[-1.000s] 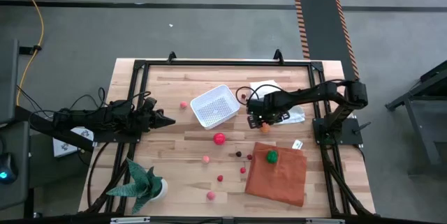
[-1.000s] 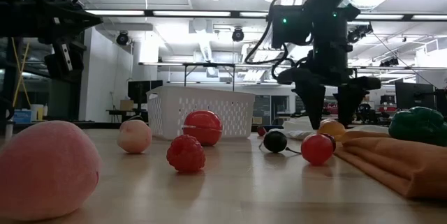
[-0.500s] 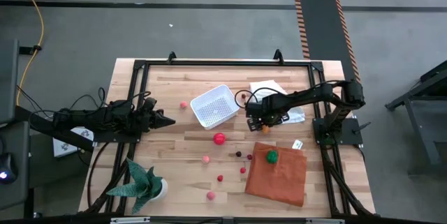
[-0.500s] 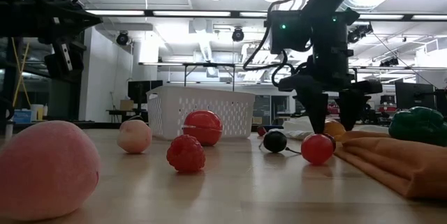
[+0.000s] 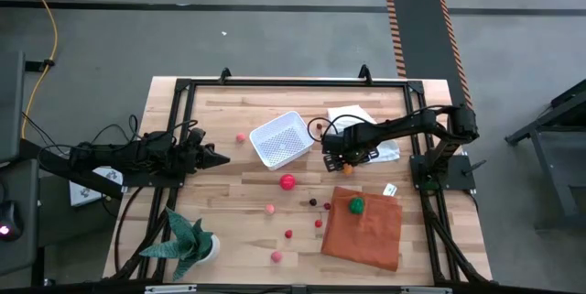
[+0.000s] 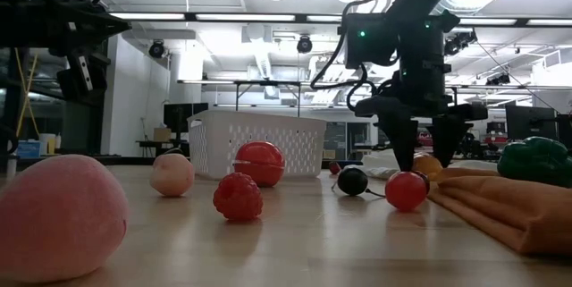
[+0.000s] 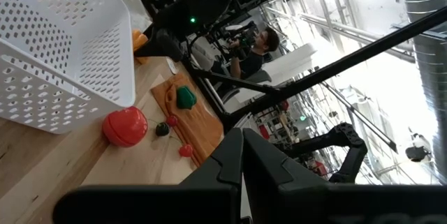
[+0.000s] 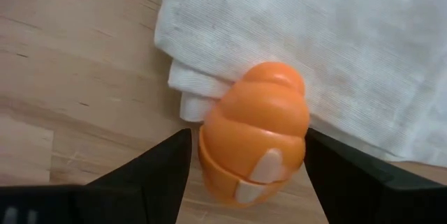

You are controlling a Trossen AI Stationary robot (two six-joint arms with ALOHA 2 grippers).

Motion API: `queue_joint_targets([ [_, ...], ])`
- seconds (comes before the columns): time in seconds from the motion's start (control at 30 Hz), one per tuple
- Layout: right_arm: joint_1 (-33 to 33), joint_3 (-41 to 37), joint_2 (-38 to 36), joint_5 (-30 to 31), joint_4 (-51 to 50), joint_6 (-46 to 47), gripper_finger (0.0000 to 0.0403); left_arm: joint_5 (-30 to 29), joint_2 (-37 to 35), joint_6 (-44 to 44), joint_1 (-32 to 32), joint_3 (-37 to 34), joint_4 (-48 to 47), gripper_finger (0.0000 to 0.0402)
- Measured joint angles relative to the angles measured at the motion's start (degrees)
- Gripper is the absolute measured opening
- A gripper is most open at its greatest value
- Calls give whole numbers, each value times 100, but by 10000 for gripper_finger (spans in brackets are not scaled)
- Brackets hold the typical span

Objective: Pick and placing Produce into tupperware
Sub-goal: Put the croissant in the basket

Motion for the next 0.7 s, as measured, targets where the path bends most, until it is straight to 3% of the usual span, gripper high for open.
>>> queue_joint_targets([
  [0.7, -2, 0, 0, 43, 0, 92, 211, 0, -1, -2, -2, 0, 0, 1],
])
